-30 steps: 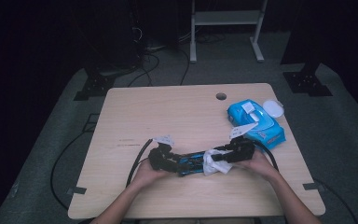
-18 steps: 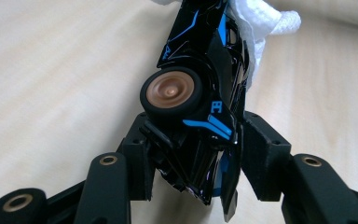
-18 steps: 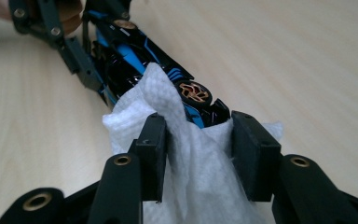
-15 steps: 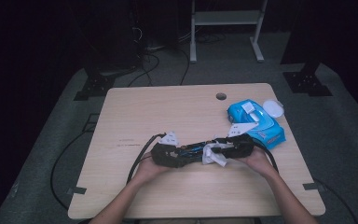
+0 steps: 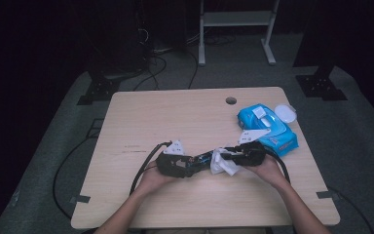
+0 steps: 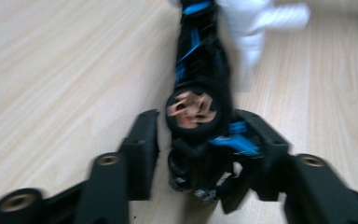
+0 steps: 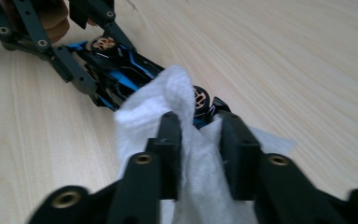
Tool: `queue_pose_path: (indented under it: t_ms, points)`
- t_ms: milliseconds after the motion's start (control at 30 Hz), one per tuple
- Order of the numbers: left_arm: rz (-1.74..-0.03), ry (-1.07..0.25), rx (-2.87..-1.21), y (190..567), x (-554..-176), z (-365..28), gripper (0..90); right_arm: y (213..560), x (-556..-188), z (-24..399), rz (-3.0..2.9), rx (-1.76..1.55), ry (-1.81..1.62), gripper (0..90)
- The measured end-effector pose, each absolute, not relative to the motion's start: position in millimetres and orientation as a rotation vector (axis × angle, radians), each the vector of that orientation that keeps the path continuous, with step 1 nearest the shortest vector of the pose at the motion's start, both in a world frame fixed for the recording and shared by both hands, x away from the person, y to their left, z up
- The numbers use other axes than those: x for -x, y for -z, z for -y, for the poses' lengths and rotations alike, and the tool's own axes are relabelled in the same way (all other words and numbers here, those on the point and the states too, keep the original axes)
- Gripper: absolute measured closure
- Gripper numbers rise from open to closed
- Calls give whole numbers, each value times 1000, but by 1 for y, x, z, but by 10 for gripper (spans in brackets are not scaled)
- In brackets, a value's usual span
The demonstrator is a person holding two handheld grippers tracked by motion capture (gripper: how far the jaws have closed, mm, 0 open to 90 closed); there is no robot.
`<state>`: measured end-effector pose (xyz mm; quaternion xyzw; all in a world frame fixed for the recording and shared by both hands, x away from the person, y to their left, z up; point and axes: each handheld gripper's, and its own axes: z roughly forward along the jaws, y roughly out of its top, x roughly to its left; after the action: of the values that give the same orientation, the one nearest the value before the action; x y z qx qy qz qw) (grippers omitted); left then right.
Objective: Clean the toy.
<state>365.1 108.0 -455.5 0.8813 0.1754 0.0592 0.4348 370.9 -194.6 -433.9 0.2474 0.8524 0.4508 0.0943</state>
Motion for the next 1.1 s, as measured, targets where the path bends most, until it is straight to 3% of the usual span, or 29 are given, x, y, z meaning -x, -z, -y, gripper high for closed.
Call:
queue_pose_path:
  t_ms: [133, 367, 600, 767, 833, 1033, 1100]
  points:
    - [-433, -130, -2190, 457, -365, -107, 569, 421, -366, 193, -2464, -773, -1414, 821]
    - [-432, -145, -2181, 458, -363, -107, 578, 411, -363, 155, -2393, -745, -1394, 820]
    - [-440, -141, -2175, 458, -363, -108, 573, 419, -366, 138, -2453, -734, -1286, 544]
    - [-446, -137, -2172, 457, -364, -109, 570, 411, -360, 154, -2386, -762, -1301, 455]
    - [-442, -142, -2176, 457, -363, -109, 574, 408, -355, 157, -2354, -756, -1300, 473]
    - [-446, -146, -2179, 456, -363, -108, 579, 409, -337, 146, -2317, -661, -1260, 802]
    - [-442, -150, -2179, 456, -362, -107, 579, 412, -336, 138, -2324, -643, -1247, 819]
